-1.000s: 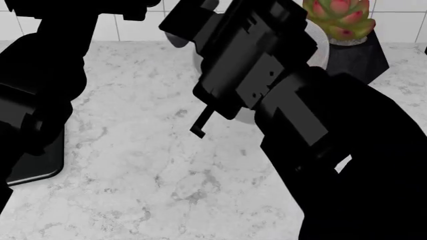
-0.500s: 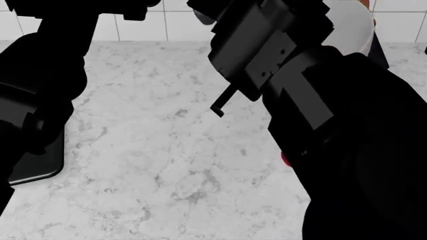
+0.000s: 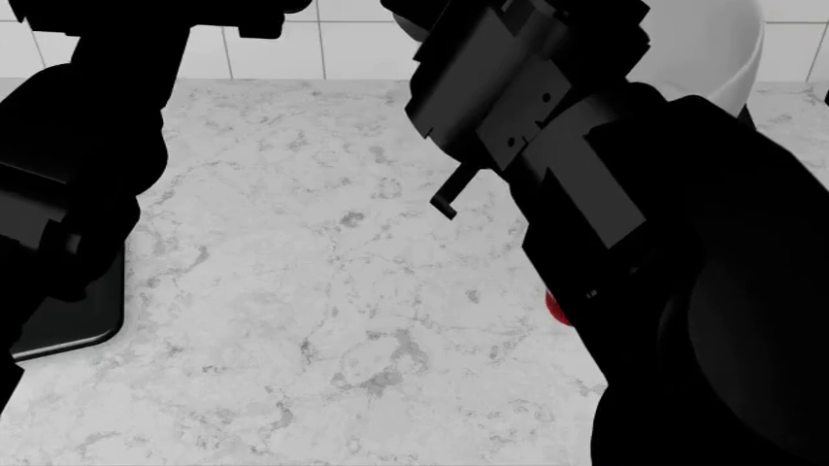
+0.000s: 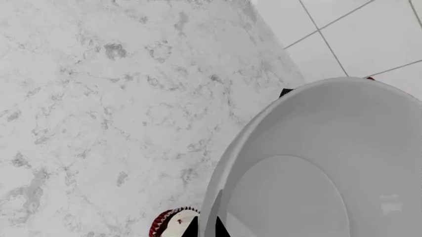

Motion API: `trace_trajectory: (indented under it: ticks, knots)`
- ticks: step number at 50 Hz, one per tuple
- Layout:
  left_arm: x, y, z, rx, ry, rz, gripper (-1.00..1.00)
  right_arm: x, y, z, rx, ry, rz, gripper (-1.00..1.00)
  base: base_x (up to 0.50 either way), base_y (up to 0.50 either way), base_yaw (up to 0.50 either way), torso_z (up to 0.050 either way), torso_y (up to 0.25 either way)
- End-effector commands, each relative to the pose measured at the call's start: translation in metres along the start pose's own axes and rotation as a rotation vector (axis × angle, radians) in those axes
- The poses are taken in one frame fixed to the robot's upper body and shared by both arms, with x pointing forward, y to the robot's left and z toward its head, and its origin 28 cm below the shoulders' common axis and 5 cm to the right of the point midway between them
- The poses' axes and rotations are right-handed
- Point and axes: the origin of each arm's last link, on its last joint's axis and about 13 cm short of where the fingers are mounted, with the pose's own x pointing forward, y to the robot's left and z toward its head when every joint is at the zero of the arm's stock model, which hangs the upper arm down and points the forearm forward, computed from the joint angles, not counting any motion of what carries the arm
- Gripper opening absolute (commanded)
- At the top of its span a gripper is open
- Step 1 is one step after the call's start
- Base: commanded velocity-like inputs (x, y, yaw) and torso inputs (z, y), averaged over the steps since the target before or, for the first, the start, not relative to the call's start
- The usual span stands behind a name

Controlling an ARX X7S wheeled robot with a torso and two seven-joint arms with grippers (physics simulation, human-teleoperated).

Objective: Move the fresh-baked cupcake off the tray onto the counter, and place the bowl used for mixing into the sink.

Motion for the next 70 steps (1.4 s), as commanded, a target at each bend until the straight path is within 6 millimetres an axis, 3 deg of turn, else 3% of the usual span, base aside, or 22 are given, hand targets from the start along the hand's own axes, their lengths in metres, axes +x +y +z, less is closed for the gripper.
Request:
trace_trajectory:
  ticks: [1,37,59,70]
  knots:
    - [-0.0010,0.0005,-0.0013,-0.007,0.002,0.003,1.00,-0.0048,-0.0050,0.0034,-0.024,-0.015,-0.053,-1.00,0.00,0.00,0.00,0.000,0.000]
    - [0.0001,0.0008,-0.0019,-0.015,0.013,0.001,1.00,-0.0053,-0.0049,0.0053,-0.041,-0.027,-0.053,-1.00,0.00,0.00,0.00,0.000,0.000]
    - [0.0003,0.0008,-0.0023,-0.013,0.016,-0.001,1.00,-0.0035,-0.0053,0.0060,-0.056,-0.045,-0.049,-1.00,-0.33,0.32,0.00,0.000,0.000]
    - [0.0002,0.0008,-0.0019,-0.012,0.015,0.002,1.00,-0.0019,-0.0033,0.0076,-0.074,-0.053,-0.040,-1.00,0.00,0.38,0.00,0.000,0.000]
